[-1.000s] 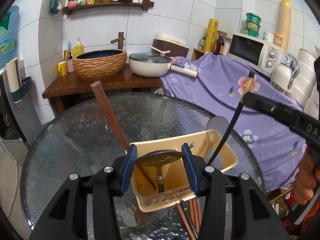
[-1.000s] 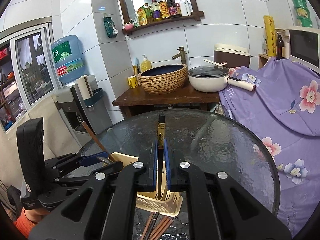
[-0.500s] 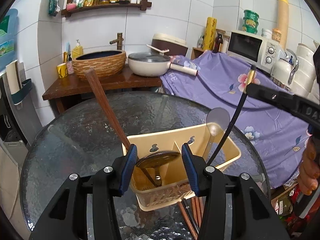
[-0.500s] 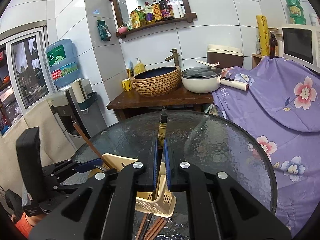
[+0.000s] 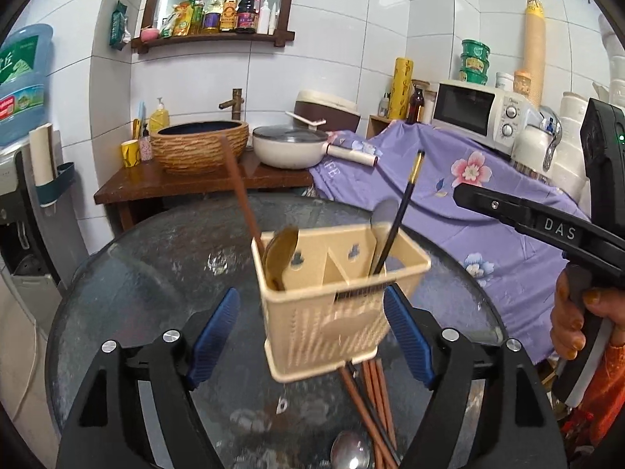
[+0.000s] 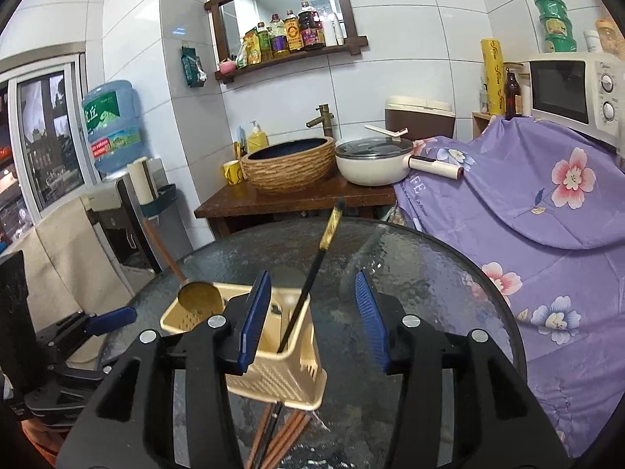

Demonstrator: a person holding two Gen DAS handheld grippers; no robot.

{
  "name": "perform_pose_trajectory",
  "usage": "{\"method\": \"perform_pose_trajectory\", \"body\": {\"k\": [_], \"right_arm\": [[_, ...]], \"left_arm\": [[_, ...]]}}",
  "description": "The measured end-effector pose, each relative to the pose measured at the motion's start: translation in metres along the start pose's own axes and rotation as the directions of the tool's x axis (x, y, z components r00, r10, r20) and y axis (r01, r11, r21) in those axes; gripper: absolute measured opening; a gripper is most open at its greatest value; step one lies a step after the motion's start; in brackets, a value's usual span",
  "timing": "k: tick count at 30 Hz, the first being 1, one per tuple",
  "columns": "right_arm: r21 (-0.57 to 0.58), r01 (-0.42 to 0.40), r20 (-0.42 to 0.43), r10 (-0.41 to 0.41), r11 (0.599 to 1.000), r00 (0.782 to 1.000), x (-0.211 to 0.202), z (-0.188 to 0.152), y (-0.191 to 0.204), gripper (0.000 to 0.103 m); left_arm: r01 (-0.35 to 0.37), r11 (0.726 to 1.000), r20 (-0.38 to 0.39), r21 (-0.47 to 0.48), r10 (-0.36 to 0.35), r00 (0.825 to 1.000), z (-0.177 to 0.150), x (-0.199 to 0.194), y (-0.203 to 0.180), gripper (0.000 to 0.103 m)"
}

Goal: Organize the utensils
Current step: 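Open left tool to drop spoon into holder while right tool releases black chopstick, then grasp another steel spoon with left tool while right tool grasps a black chopstick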

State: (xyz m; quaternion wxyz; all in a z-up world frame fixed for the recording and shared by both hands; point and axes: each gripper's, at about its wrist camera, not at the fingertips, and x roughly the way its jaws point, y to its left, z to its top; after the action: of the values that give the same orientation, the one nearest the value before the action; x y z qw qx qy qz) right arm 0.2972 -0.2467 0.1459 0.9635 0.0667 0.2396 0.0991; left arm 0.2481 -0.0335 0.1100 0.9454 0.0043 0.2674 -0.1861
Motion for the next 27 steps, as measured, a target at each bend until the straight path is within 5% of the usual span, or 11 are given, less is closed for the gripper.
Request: {"method": "perform_pose_trajectory", "body": {"k": [6,13,27], "right_arm": [[-0.03,0.033,-0.112,-0.036,0.999,0.993,0.004,-0.051,0.004,0.046],[0.004,0.033,-0.213,-0.031,0.999,0.976,0.017,-0.102,0.001,0.046],[0.023,0.039,-0.294,-0.031,0.999,0.955,0.029,-0.138,0.005,0.046]], "left_arm": [[-0.005,1.0,-0.117,-0.028,0.001,0.993,-0.042,0.011,0.006,0.073],[0.051,0.999,-0.279,-0.011,-0.052,0.959,-0.093,0.034,-0.006,0.07],[0.089,0.996,-0.379,0.004,-0.081,0.922,-0.128,0.05,-0.021,0.057]]}}
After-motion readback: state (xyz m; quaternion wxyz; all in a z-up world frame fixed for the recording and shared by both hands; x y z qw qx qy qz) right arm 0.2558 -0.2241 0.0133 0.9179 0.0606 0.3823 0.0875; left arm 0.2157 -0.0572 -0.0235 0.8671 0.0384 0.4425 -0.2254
